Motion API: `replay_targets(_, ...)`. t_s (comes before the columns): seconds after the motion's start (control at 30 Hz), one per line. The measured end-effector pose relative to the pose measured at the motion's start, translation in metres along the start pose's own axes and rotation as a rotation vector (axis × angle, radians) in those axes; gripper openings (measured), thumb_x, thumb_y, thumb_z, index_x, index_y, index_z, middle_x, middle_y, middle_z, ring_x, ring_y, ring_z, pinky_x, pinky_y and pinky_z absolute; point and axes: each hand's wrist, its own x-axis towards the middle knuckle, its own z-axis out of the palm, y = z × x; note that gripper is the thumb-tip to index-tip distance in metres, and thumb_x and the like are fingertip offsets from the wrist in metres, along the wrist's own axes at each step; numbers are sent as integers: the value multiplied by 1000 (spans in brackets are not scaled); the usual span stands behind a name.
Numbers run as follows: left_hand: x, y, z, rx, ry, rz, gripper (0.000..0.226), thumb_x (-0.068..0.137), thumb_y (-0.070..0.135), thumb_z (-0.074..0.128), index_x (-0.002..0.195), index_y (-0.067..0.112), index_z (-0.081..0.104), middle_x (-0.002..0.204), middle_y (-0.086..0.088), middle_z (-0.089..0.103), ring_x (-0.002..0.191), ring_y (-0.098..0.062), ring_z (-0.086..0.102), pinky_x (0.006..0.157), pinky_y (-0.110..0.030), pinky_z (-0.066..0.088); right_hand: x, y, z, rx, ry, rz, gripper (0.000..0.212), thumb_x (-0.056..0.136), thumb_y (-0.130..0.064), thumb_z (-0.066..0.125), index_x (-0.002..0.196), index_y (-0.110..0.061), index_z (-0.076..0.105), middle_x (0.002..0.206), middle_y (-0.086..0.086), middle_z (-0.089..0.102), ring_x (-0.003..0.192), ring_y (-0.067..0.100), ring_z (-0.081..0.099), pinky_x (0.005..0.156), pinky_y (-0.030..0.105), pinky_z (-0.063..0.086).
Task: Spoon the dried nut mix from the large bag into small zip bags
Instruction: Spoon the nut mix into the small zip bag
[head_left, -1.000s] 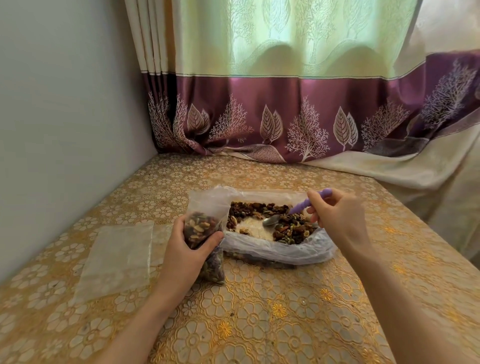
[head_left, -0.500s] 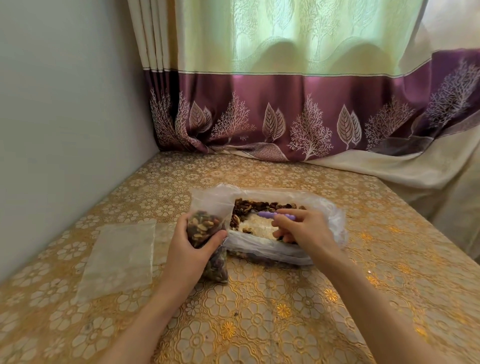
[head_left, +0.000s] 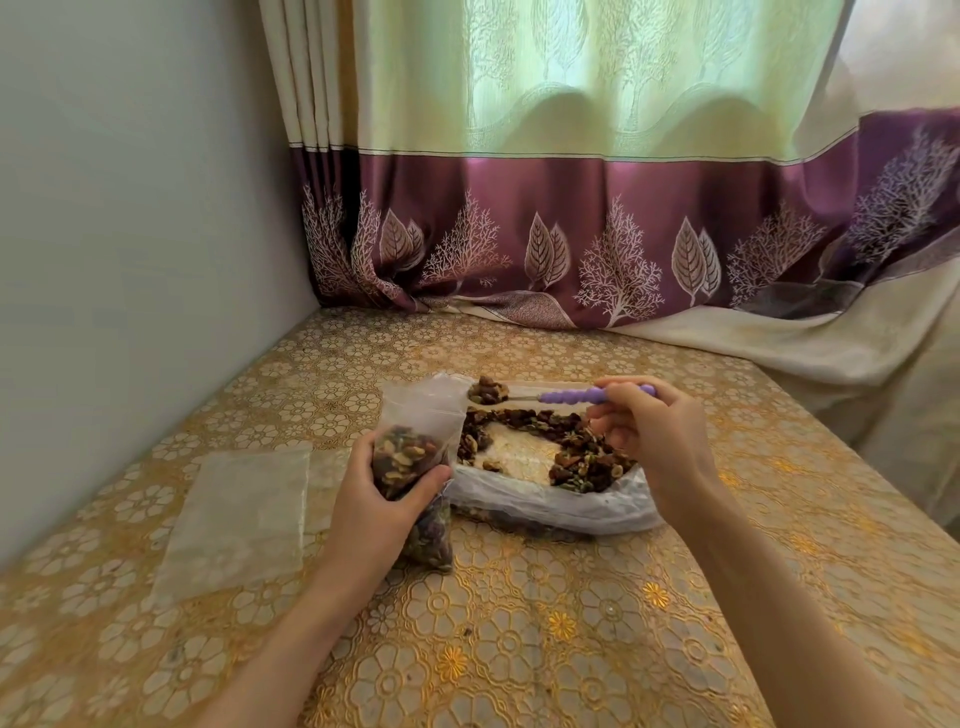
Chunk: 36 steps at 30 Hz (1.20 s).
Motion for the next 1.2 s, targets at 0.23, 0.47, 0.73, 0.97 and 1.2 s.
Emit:
replay_targets(0.23,0,2,0,21,2,13,49,56,48,71,97,42,46,99,16,57,84,21,52,65,0,41,-12,-24,9,109,-153,-129,17,88,0,53,82,-5,68,65,8,67,56,13,56,48,18,43)
replay_targets(0.47,0,4,0,1,-6,14,49,55,50,70,97,40,47,99,17,58,84,20,53,64,1,41,-22,-32,15,-109,-328,-291,17,88,5,54,89,-4,68,67,6,68,57,11,59,50,15,46)
replay_targets(0.73,5,8,-19,-52,-267,-89,57,62,49,80,107,47,45,103,18,59,89,16,56,68,-6,46,-18,-30,9,-127,-331,-302,23,87,6,54,89,-11,69,69,3,68,60,11,59,54,16,47)
replay_targets(0.97,9,8,-37,-106,-398,-94,54,77,11,69,121,36,50,104,13,68,96,-3,63,73,-19,52,-10,-26,-2,-22,-195,-228,15,91,-1,53,94,-6,67,70,4,68,58,14,59,49,18,45)
replay_targets(1.2,9,13,-32,-112,-304,-108,52,60,21,78,104,39,56,96,8,70,91,-4,65,66,-19,52,0,-23,-20,-64,-10,-75,14,90,-4,53,85,-2,66,66,8,62,53,11,55,48,18,42)
